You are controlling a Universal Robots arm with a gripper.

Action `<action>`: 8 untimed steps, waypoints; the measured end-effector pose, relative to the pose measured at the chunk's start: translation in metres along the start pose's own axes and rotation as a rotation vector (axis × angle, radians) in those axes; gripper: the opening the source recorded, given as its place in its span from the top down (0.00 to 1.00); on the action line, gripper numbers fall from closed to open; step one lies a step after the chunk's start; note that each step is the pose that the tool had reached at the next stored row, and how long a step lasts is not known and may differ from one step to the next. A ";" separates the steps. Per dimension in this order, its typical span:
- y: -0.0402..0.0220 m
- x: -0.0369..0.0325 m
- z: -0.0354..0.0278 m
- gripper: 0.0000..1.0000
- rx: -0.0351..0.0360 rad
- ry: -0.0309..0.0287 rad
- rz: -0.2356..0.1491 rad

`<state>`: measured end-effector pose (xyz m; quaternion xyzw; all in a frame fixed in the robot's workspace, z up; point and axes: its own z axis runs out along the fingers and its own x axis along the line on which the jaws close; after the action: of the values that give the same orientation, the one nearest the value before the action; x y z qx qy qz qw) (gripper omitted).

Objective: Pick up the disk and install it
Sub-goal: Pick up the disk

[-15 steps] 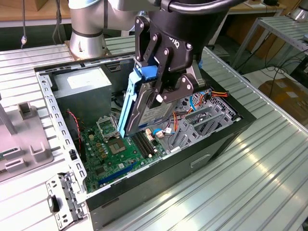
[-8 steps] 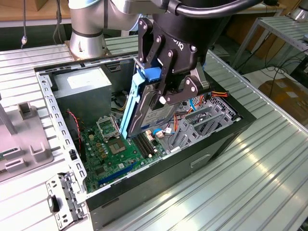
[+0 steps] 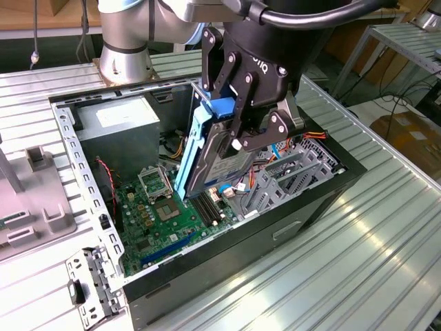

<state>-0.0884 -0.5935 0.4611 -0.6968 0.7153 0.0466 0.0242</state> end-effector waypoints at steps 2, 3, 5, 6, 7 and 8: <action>-0.0013 0.0003 0.0000 0.64 0.0000 -0.0001 0.000; -0.0015 0.0003 0.0000 0.64 0.0000 0.0000 0.000; -0.0025 0.0005 0.0000 0.64 0.0000 0.0001 0.000; -0.0035 0.0004 0.0000 0.64 0.0000 -0.0001 0.000; -0.0039 0.0004 0.0000 0.64 0.0000 0.0001 0.000; -0.0041 0.0004 0.0000 0.64 -0.0001 0.0002 0.000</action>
<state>-0.0843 -0.5940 0.4609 -0.6969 0.7153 0.0466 0.0241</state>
